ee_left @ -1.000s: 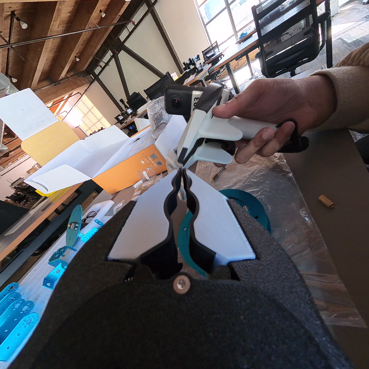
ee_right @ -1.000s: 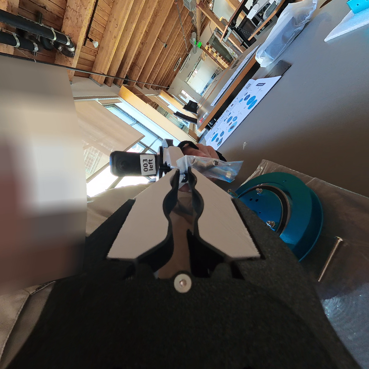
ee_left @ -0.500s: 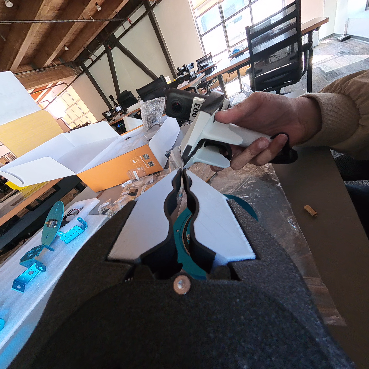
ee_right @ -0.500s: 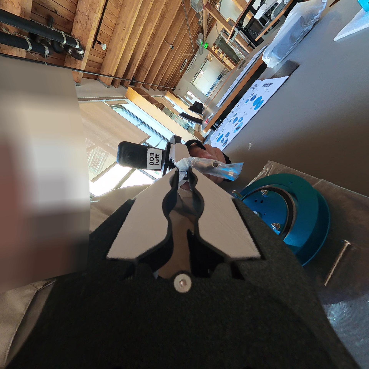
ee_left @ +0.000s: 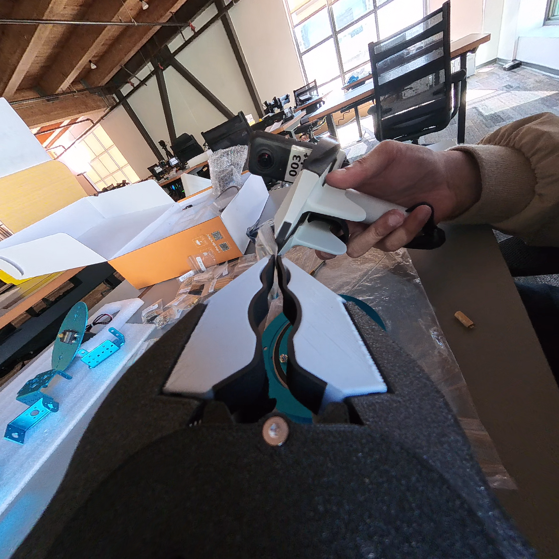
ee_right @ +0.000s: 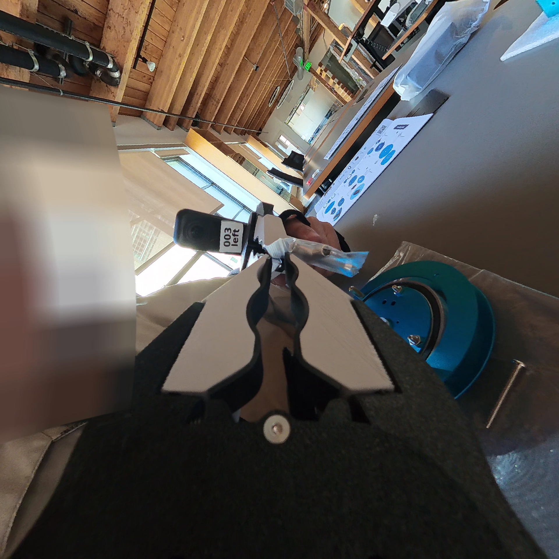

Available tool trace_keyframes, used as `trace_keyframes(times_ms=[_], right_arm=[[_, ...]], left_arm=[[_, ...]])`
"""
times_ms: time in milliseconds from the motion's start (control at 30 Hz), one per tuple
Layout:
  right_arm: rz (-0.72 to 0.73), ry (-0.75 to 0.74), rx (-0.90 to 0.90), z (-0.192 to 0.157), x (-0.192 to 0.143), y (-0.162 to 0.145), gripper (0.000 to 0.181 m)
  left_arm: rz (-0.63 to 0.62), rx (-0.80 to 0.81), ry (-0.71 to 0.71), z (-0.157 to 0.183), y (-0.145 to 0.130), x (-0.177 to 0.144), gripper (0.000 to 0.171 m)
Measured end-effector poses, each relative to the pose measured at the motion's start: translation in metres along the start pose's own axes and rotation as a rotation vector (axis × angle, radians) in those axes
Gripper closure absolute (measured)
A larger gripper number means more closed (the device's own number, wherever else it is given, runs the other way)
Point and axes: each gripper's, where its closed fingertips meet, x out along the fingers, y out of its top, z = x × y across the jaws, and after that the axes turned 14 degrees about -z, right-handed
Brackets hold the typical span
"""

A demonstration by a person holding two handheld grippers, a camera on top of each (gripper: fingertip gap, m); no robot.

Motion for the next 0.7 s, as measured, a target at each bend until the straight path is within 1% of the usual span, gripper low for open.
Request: trace_keyframes(times_ms=[233, 500, 700], right_arm=[[0.000, -0.002, 0.009, 0.0013, -0.0001, -0.0003, 0.175], [0.000, -0.004, 0.039, 0.0052, -0.0002, -0.0009, 0.172], [-0.005, -0.009, 0.031, 0.0046, 0.0003, -0.0016, 0.176]], left_arm=[[-0.005, 0.019, 0.012, 0.0003, -0.0003, 0.0003, 0.171], [-0.055, 0.181, 0.129, 0.0008, -0.0061, 0.0040, 0.171], [-0.044, 0.174, 0.119, 0.0016, -0.0045, 0.0028, 0.171]])
